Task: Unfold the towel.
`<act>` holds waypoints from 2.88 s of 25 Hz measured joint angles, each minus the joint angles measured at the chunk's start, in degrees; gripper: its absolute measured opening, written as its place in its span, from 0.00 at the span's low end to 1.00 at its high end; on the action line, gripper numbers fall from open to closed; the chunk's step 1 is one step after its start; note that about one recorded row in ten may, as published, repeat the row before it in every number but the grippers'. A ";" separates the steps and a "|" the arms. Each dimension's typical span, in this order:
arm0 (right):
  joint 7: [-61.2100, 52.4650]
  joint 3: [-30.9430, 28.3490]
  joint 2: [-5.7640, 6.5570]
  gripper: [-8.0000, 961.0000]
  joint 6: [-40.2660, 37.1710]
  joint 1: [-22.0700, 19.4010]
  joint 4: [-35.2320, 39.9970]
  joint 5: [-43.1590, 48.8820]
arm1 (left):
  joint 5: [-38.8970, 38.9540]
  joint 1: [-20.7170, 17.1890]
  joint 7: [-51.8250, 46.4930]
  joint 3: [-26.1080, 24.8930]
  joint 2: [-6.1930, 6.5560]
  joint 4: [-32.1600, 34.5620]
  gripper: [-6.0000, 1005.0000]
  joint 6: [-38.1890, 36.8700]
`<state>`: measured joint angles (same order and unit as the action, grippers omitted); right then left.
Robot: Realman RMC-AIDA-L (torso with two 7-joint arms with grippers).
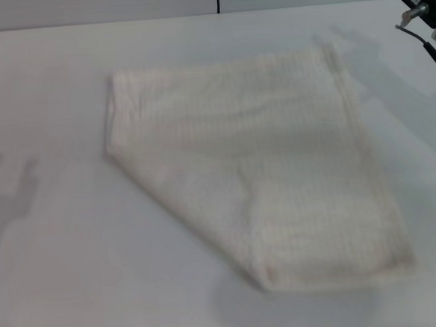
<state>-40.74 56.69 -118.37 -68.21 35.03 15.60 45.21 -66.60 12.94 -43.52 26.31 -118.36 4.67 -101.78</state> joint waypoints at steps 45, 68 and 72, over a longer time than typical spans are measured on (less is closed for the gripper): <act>-77.39 2.21 9.63 0.01 -6.76 13.64 29.70 91.18 | -0.21 3.84 -5.45 25.48 0.23 14.53 0.55 15.76; -79.42 2.89 5.79 0.01 2.84 12.67 21.36 95.25 | 0.12 19.58 -8.91 41.90 -0.74 10.28 0.51 33.79; -80.19 3.85 5.78 0.01 3.12 12.74 21.05 95.53 | 0.25 20.44 -10.40 44.79 -0.72 10.23 0.51 34.72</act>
<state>-120.94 60.54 -112.59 -65.10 47.76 36.65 140.73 -66.36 33.38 -53.92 71.10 -119.08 14.90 -67.07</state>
